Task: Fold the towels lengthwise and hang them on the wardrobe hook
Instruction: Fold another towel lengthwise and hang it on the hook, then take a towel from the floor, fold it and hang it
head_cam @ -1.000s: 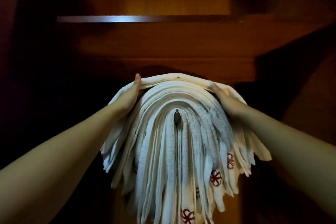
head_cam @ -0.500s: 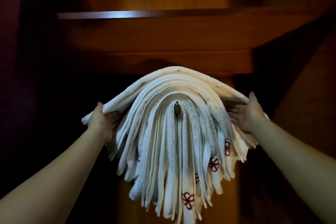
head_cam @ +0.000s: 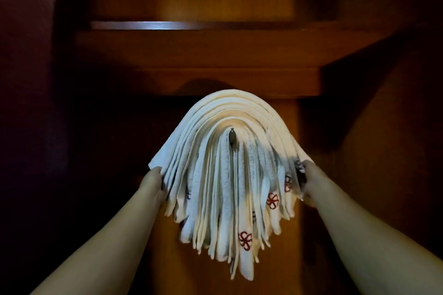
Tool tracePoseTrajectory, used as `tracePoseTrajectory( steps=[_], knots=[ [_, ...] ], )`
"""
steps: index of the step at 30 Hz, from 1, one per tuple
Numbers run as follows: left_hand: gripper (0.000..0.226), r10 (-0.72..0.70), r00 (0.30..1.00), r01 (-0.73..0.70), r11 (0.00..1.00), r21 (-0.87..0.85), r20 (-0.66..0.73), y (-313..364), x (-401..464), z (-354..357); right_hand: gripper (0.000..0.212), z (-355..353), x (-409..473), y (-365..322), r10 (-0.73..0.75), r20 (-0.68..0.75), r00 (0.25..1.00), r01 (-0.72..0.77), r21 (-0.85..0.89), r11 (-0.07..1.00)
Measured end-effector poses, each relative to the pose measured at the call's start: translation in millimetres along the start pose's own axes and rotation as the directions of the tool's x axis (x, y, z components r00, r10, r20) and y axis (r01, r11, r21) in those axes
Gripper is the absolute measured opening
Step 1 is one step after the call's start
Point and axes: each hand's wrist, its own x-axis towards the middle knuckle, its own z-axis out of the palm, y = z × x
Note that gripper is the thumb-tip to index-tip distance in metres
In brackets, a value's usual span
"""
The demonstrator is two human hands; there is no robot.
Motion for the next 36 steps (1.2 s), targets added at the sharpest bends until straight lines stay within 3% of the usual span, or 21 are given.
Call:
tracePoseTrajectory(
  steps=[5, 7, 10, 13, 15, 17, 20, 24, 31, 36],
  knots=[
    [0.02, -0.038, 0.999, 0.041, 0.995, 0.091, -0.032, -10, -13, -30, 0.027, -26, -36, 25, 0.1, -0.151, 0.983, -0.122, -0.139, 0.983],
    [0.035, -0.019, 0.997, 0.029, 0.991, 0.133, -0.068, -11, -26, -42, 0.031, -32, -55, 30, 0.066, -0.167, 0.984, -0.097, -0.182, 0.979],
    [0.029, 0.031, 1.0, -0.03, 0.979, 0.201, -0.002, -15, -52, -59, 0.032, -33, -75, 43, 0.025, -0.115, 0.993, -0.049, -0.205, 0.978],
    [0.02, 0.011, 0.997, -0.041, 0.911, 0.41, 0.075, -26, -74, -78, 0.028, -37, -106, 60, -0.009, -0.075, 0.997, -0.014, -0.298, 0.954],
    [0.028, -0.016, 0.983, -0.088, 0.833, 0.546, 0.183, -43, -87, -91, 0.028, -48, -131, 78, -0.002, -0.01, 1.0, -0.003, -0.455, 0.89],
    [0.036, -0.075, 0.956, -0.132, 0.753, 0.645, 0.284, -65, -108, -102, 0.029, -65, -163, 97, -0.013, 0.092, 0.996, 0.071, -0.66, 0.748],
    [0.035, -0.143, 0.896, -0.253, 0.616, 0.746, 0.421, -95, -149, -112, 0.029, -99, -210, 130, -0.069, 0.207, 0.976, 0.216, -0.872, 0.438],
    [0.032, -0.314, 0.747, -0.461, 0.391, 0.797, 0.586, -154, -195, -131, 0.025, -168, -274, 184, -0.014, 0.212, 0.977, 0.21, -0.952, 0.224],
    [0.036, -0.555, 0.526, -0.58, 0.32, 0.749, 0.644, -281, -288, -135, 0.037, -305, -353, 265, 0.135, 0.022, 0.991, 0.005, -0.992, 0.123],
    [0.042, -0.709, 0.371, -0.609, 0.301, 0.733, 0.6, -374, -360, -104, 0.041, -424, -401, 309, 0.17, -0.186, 0.968, -0.211, -0.967, 0.141]
  ],
)
